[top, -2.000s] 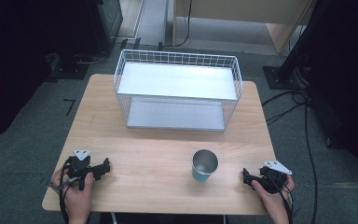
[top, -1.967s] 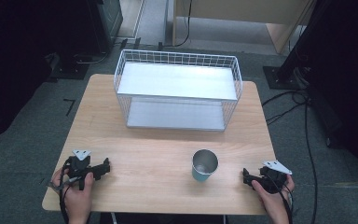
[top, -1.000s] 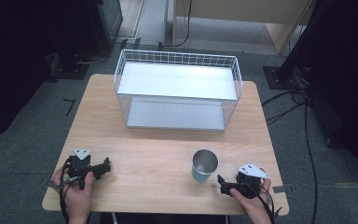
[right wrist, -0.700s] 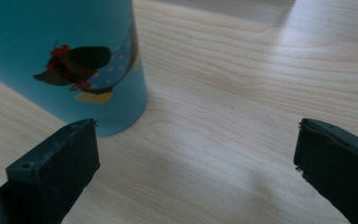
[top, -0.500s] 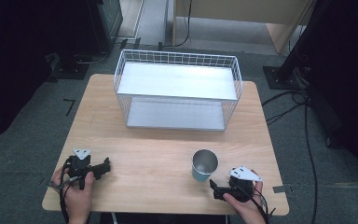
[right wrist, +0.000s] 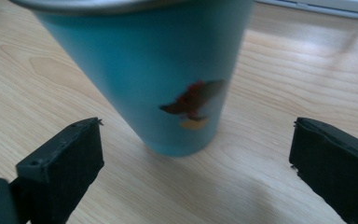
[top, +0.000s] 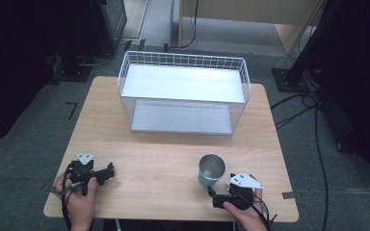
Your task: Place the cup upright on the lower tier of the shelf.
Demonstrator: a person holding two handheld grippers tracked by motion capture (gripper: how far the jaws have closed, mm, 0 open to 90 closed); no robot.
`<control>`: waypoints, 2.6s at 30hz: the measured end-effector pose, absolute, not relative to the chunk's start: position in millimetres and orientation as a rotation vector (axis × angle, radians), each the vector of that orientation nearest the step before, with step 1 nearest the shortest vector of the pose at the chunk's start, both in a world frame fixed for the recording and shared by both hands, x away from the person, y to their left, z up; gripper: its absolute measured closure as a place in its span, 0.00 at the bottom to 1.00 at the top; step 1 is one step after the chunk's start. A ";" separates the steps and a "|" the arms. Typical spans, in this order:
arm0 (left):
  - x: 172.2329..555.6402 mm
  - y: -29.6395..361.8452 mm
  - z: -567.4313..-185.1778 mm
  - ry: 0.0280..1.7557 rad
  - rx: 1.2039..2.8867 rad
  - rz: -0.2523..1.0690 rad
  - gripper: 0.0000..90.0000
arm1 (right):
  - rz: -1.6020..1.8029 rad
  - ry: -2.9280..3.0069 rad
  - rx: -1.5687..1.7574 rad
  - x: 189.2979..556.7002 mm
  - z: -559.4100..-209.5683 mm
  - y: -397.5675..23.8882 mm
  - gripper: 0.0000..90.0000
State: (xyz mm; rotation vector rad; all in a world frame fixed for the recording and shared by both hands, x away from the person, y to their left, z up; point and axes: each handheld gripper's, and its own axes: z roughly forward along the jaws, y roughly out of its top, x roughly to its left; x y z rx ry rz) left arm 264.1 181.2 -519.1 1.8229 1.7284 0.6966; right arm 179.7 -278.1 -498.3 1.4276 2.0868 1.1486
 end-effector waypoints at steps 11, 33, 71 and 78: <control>264.0 181.1 -519.2 1.728 1.823 0.697 0.00 | 1.232 1.998 1.419 180.9 -492.7 -260.7 0.07; 264.0 181.1 -519.2 1.728 1.822 0.697 0.00 | 1.280 1.799 1.421 197.2 -487.0 -235.6 0.14; 263.9 181.3 -519.1 1.728 1.824 0.696 0.00 | 1.344 1.669 1.303 230.4 -415.6 -224.3 0.15; 263.9 181.4 -519.1 1.727 1.825 0.696 0.00 | 1.349 1.652 1.281 239.4 -400.3 -220.4 0.15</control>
